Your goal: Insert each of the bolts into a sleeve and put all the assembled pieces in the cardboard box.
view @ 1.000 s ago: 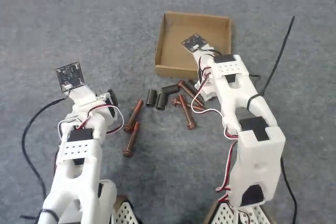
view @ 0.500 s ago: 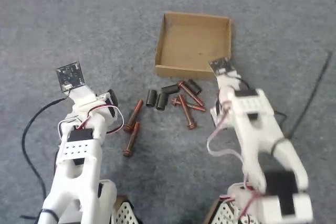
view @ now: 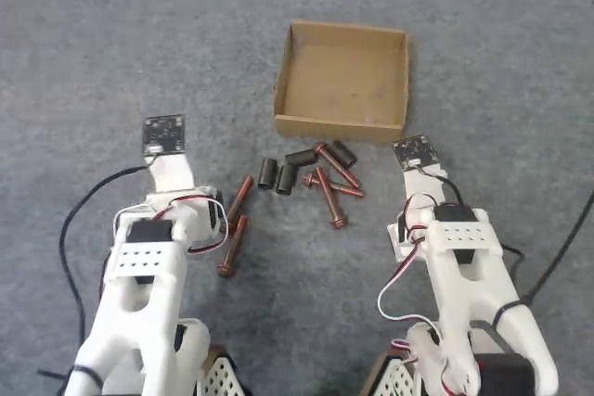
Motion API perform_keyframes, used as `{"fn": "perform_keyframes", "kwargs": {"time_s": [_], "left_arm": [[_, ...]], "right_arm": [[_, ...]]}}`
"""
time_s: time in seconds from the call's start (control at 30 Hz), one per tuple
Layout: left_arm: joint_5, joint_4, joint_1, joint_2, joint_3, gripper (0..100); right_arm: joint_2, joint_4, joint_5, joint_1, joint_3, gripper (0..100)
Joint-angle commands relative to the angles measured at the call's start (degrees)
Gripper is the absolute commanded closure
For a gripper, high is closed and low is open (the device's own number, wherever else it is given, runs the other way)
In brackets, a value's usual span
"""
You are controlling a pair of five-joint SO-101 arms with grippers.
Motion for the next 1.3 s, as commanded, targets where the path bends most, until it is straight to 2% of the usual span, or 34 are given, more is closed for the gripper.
{"fn": "perform_keyframes", "kwargs": {"time_s": [0.0,0.07,0.17,0.3,0.4,0.53,0.9,1.03,1.27], "left_arm": [[-1.85,7.38,2.11,-0.7,-6.11,93],[-1.85,7.56,3.34,-0.7,-6.64,99],[-2.02,9.32,6.68,-0.62,-6.55,99],[-7.65,13.98,14.68,-0.35,-6.29,99],[-9.05,13.89,18.55,-0.18,-4.88,99],[-8.97,11.6,17.32,-0.18,-4.0,99],[-8.97,11.43,17.49,0.35,-5.41,99],[-6.59,11.43,17.58,7.91,-9.19,99],[-6.51,11.78,17.23,20.66,-15.87,99]], "right_arm": [[-2.59,-1.45,0.97,0.75,-0.18,99.2],[-2.59,-1.45,0.97,0.75,-0.18,99.2],[-2.59,-1.54,0.97,0.75,-0.18,99.2],[-2.59,-1.54,1.23,0.75,-0.18,99.2],[-2.59,-1.54,1.32,0.75,-0.18,99.2],[-2.59,-1.36,1.32,0.75,-0.09,99.2],[-2.59,-1.45,1.32,0.66,0.0,99.2],[-2.59,-1.45,1.32,-0.75,0.0,99.2],[-2.59,-1.45,1.32,-0.57,0.0,99.2]]}}
